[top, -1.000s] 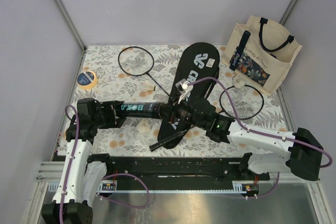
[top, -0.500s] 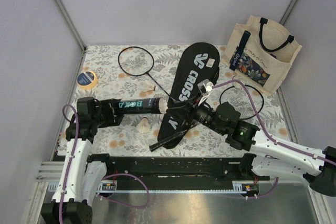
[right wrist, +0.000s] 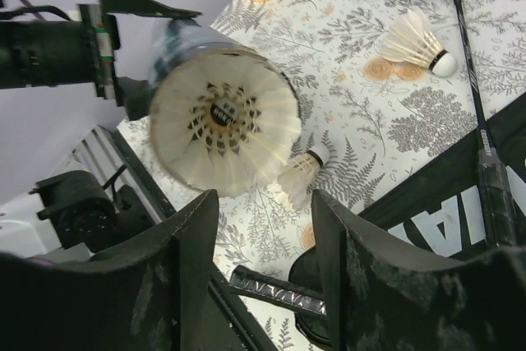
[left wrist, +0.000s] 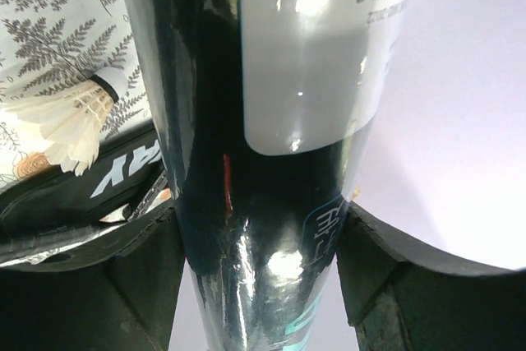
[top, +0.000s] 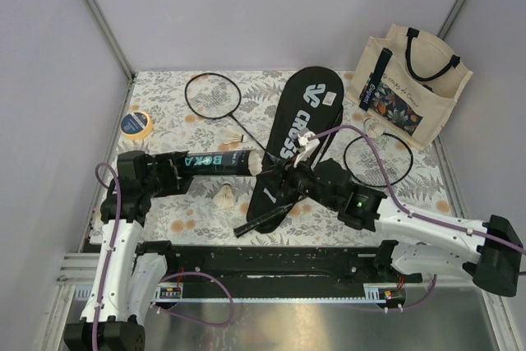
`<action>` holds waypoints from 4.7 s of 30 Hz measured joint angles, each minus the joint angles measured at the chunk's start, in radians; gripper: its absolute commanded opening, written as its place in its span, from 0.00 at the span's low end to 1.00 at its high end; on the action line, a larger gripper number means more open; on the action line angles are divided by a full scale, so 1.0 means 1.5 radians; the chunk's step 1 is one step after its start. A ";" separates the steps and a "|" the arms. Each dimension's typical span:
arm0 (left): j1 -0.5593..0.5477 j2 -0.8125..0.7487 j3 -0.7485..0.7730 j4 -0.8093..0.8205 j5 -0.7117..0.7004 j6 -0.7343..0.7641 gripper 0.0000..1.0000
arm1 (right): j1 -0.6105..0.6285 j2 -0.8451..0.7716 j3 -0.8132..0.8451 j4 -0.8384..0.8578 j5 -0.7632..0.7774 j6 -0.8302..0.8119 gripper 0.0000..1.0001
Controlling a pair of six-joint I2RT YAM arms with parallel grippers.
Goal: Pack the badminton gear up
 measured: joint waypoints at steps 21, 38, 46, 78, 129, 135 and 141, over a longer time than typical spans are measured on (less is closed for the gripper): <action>0.004 -0.050 -0.004 -0.020 0.041 0.001 0.26 | 0.003 0.003 0.035 -0.091 0.007 -0.004 0.77; 0.003 -0.052 -0.004 -0.039 0.080 0.029 0.25 | -0.002 -0.016 0.087 -0.158 0.043 -0.006 0.66; 0.003 -0.061 -0.004 -0.046 0.089 0.031 0.25 | -0.002 0.091 0.090 -0.088 0.021 0.003 0.56; 0.002 -0.014 0.131 -0.106 -0.248 -0.115 0.25 | 0.010 0.135 0.016 0.022 0.039 -0.068 0.72; 0.002 -0.002 0.096 -0.129 -0.304 -0.102 0.25 | 0.160 0.600 0.202 0.136 0.331 -0.175 0.00; 0.002 0.005 0.077 -0.117 -0.272 -0.089 0.25 | 0.157 0.508 0.128 0.138 0.327 -0.180 0.00; 0.002 0.014 0.072 -0.112 -0.219 -0.070 0.25 | 0.125 0.322 0.033 0.135 0.312 -0.179 0.00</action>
